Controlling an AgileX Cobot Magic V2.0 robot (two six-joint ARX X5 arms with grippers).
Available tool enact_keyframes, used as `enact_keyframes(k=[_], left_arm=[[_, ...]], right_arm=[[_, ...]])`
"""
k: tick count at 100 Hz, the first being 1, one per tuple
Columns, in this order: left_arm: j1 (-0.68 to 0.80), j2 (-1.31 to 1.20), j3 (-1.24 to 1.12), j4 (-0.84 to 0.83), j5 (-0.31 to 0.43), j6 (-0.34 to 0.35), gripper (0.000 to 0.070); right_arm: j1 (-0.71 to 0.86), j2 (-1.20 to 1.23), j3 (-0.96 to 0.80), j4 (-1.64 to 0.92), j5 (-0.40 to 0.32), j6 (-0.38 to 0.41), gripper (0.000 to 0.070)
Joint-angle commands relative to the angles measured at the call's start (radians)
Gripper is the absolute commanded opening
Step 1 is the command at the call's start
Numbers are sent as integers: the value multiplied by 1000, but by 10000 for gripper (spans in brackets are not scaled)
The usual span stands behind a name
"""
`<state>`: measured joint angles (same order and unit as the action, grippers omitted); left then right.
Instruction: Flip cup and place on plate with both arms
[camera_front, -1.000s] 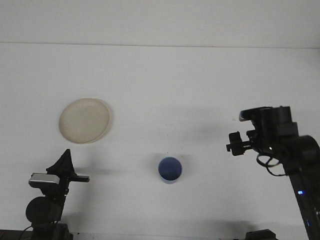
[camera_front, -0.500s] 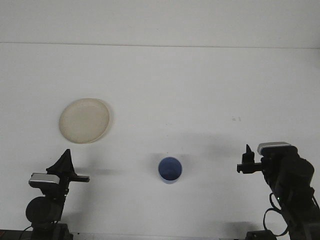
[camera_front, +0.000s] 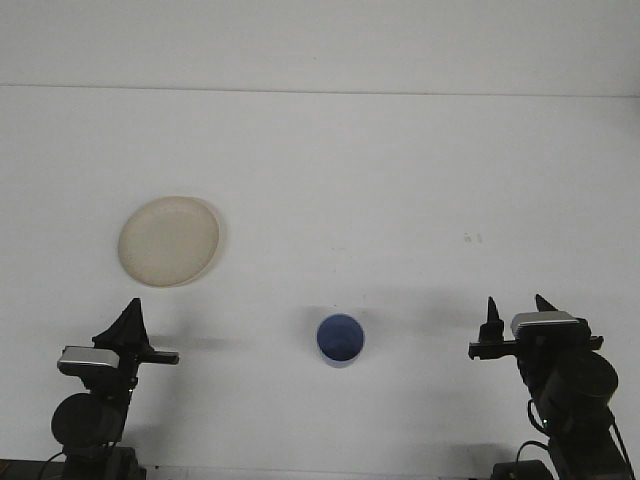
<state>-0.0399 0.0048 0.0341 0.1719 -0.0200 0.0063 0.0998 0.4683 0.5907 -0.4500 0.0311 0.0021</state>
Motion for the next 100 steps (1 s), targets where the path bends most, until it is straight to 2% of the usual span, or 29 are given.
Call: enact_keyframes(k=[1,17,34,77,100], left_arm=[[1,-1,-18,18,1,4,11],[0,0,37,-15,1,3,11],[0,33,211,-189,1,-36,11],[0,526,850,-833,1,-41,11],[-4,747,1051,-1091,2,-35,11]], right_arm=[[2,2,11,12,3,9,494],[3,2,11,24,3,9,494],[3,2,11,31,3,9,494],[3,2,11,31,3,9,494],[3,2,11,31,2,9,494]])
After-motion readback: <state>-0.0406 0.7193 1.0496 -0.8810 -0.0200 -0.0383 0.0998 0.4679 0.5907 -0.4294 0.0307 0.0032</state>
